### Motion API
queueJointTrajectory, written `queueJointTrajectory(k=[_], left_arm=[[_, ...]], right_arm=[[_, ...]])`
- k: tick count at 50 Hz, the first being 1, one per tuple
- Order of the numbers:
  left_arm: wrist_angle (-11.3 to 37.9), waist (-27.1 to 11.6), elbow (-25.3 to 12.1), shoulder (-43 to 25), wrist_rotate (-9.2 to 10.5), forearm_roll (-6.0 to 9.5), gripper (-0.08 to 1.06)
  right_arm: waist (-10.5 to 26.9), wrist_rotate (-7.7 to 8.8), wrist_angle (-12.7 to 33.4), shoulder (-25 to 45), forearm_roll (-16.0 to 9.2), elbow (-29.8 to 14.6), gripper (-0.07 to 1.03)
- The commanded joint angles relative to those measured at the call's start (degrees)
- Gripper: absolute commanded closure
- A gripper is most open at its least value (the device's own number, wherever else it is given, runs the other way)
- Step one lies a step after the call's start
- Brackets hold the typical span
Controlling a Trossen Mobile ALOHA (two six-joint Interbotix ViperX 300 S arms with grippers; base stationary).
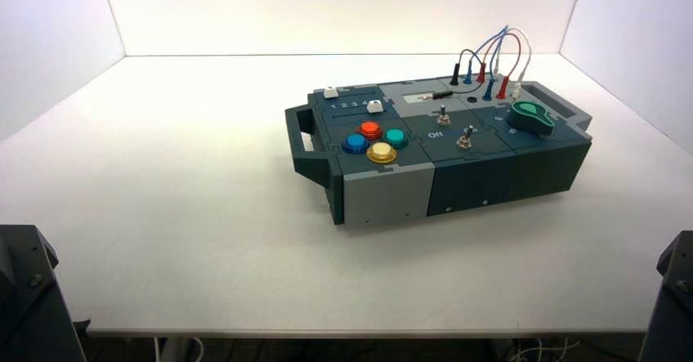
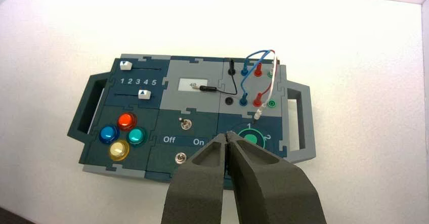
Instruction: Turn the knob to position 6.
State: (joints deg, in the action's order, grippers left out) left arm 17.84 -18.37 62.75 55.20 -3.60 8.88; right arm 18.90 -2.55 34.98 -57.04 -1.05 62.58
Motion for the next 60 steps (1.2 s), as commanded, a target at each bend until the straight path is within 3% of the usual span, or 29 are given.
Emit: queueJointTrajectory(k=[1,19,30,41,51,60], left_arm=[[-0.4,-0.3,-2.5,-0.4,0.09,0.09,1.01],[-0.4,-0.3,-2.7,-0.7,0.18,0.26,1.01],[-0.4,-0.3,-3.6,-4.9,0.18,0.18,1.01],[0.0,-0.3,-5.3,-8.4,0.18,0.18,1.01],[1.0,-0.3,-5.8,-9.3,0.18,0.26,1.01],[1.8,-0.3,-5.9,-9.1,0.18,0.26,1.01]], right_arm=[[-0.1,-0.09,-0.4,0.3,-0.2,-1.9,0.99],[-0.1,-0.26,0.4,0.3,-0.4,-1.8,0.98],[-0.1,-0.26,3.1,3.4,-0.7,-2.5,0.98],[-0.1,-0.18,7.4,13.4,-2.4,-4.5,0.98],[-0.1,-0.18,8.5,22.6,-5.3,-7.5,0.99],[-0.1,-0.26,9.3,28.7,-6.4,-8.6,0.98]])
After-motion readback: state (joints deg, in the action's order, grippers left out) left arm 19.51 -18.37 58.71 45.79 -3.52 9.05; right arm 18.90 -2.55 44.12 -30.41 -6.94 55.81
